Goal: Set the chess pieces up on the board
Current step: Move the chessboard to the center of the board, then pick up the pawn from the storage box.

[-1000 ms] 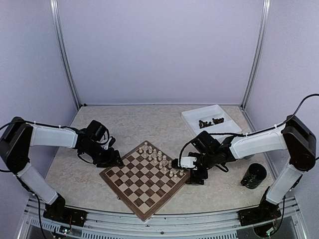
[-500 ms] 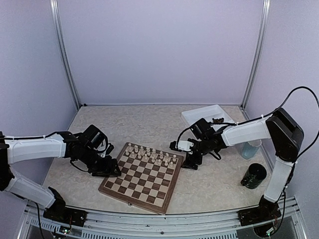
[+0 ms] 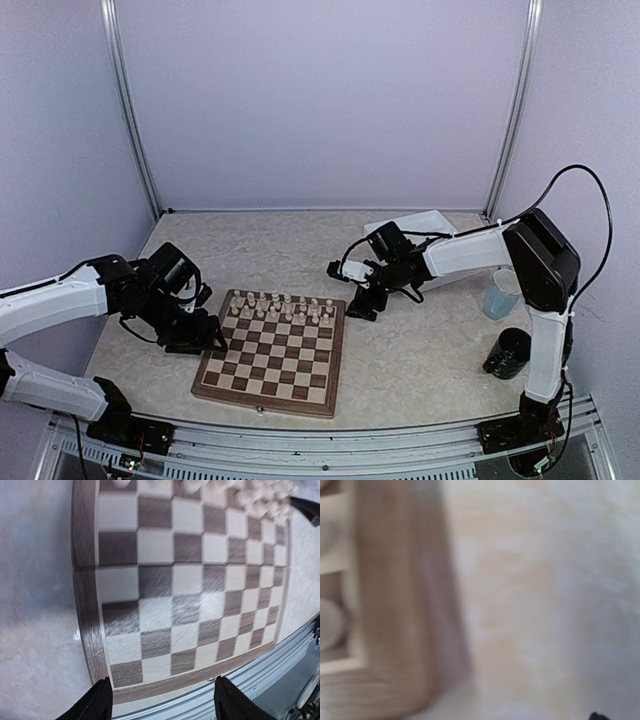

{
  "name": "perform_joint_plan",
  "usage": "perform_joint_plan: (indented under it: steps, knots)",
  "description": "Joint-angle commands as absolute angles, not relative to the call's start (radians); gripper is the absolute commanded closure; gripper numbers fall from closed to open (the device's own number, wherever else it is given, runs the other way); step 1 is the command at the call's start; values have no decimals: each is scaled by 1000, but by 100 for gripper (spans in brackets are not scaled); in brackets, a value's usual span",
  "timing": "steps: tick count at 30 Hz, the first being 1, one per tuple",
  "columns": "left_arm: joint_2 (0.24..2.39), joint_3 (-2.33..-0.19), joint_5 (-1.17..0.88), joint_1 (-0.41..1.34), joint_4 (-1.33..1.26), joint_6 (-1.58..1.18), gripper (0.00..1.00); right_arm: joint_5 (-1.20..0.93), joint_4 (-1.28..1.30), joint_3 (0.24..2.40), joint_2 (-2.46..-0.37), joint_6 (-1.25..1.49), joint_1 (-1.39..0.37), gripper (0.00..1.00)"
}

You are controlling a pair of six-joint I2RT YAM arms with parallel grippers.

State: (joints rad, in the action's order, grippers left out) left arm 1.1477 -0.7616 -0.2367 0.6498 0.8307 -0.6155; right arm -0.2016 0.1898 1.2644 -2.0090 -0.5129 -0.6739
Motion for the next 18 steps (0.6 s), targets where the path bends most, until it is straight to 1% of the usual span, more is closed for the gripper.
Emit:
perform_joint_plan:
  steps: [1,5,10,13,18]
  knots:
    - [1168,-970,-84,654,829,-528,31,-258,247,1313,-1976,-491,-607,6]
    - [1270,-1103,29,652,750,-446,31,-251,312,1321,-1903,-474,-534,6]
    - [1383,-1209,36,649,639,-398,31,-243,390,1383,-1891,-405,-424,10]
    - [1443,-1250,27,645,600,-380,31,-252,429,1392,-1905,-382,-382,17]
    - [1510,-1294,16,633,581,-359,31,-268,479,1358,-1911,-376,-370,33]
